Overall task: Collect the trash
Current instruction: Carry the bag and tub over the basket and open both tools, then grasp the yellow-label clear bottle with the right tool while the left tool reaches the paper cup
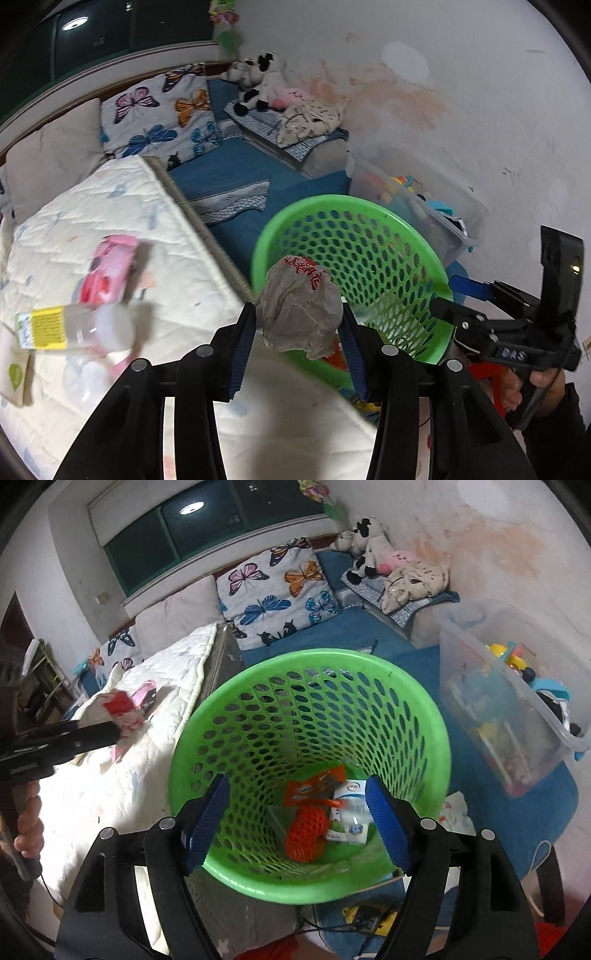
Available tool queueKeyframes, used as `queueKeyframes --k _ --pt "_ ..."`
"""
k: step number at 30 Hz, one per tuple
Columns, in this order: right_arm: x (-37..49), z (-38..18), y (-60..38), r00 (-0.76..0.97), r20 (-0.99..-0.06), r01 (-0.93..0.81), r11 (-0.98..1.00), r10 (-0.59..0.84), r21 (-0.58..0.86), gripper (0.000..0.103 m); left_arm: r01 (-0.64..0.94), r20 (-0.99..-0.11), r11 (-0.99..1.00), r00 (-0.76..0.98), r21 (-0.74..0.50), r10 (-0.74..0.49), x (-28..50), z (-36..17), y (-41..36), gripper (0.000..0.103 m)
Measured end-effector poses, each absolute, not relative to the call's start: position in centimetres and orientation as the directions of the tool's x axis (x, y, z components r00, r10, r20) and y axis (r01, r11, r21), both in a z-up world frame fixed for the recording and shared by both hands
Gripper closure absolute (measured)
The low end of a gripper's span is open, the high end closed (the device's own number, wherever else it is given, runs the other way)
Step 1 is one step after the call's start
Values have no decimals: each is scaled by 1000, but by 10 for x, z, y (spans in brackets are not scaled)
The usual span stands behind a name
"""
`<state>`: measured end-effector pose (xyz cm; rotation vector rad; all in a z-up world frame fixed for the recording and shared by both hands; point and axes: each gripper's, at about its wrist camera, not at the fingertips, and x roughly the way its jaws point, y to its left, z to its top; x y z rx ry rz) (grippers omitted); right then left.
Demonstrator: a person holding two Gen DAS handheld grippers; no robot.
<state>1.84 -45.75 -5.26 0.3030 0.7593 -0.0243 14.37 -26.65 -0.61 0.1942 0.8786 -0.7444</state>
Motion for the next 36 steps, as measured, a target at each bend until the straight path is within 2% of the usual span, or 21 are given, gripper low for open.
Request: queueKeyframes --k 10,16,23,27,36 --pt "-1 -50 -462 737 -672 146 954 71 261 26 689 -786 711 359 -140 -503 144 -26 -303 49" --pt "-2 -49 -461 742 -666 144 951 78 272 25 689 -784 708 352 -153 -511 142 -30 -302 33" --pt "1 -45 -441 745 -658 101 956 110 275 25 665 -775 729 370 -164 -512 140 -25 -274 32" --pt "8 -41 -424 743 -656 60 963 131 261 24 632 -775 763 410 -138 -480 141 -24 -248 27" --pt "33 -33 -378 731 -656 -49 974 186 221 23 514 -754 853 524 -90 -396 145 -15 -175 26"
